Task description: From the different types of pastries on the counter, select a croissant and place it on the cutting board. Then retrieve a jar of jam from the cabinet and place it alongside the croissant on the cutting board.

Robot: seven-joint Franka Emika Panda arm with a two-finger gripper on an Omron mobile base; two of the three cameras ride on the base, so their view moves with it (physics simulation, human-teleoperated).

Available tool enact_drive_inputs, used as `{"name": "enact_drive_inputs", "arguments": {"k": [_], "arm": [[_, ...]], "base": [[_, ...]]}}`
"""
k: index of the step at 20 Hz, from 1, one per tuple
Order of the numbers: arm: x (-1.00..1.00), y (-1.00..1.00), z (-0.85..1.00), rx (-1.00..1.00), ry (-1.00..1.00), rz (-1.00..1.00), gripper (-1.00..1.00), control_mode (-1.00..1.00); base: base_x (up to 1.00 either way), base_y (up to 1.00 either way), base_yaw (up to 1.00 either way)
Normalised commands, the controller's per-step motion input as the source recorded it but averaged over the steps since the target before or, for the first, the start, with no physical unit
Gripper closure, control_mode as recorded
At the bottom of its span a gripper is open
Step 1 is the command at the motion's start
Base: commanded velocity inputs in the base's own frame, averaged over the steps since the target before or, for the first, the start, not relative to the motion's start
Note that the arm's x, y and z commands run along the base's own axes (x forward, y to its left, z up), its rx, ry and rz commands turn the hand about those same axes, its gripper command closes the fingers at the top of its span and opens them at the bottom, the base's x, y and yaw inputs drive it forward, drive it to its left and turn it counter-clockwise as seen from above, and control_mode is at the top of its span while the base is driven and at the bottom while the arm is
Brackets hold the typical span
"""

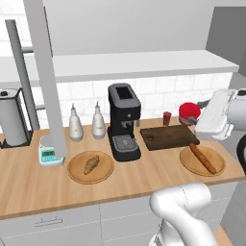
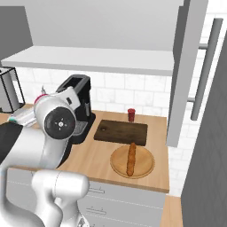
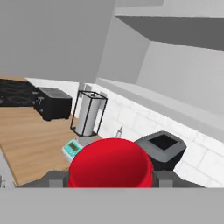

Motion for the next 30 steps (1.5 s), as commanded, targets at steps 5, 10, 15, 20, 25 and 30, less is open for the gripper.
{"name": "enact_drive_inputs", "arguments": {"k": [5,10,15,20,25,30], "arm": [[-0.04,-0.11,-0.55,0.01,0.12,-0.05,1.0,-1.0],[-0.05,-0.3,-0.92,0.0,0.15,-0.11,1.0,-1.0],[0.16,-0.05,-0.88,-0.01,-0.06,-0.04,1.0,-1.0],[0.26,0.0,-1.0,0.0,-0.02,-0.05,1.0,-1.0],[0.25,0.0,-0.99,0.01,-0.01,-0.01,1.0,-1.0],[0.38,-0.05,-0.78,0.04,-0.05,0.0,1.0,-1.0]], "base": [[0.0,0.0,0.0],[0.0,0.0,0.0],[0.0,0.0,0.0],[0.0,0.0,0.0],[0.0,0.0,0.0],[0.0,0.0,0.0]]}}
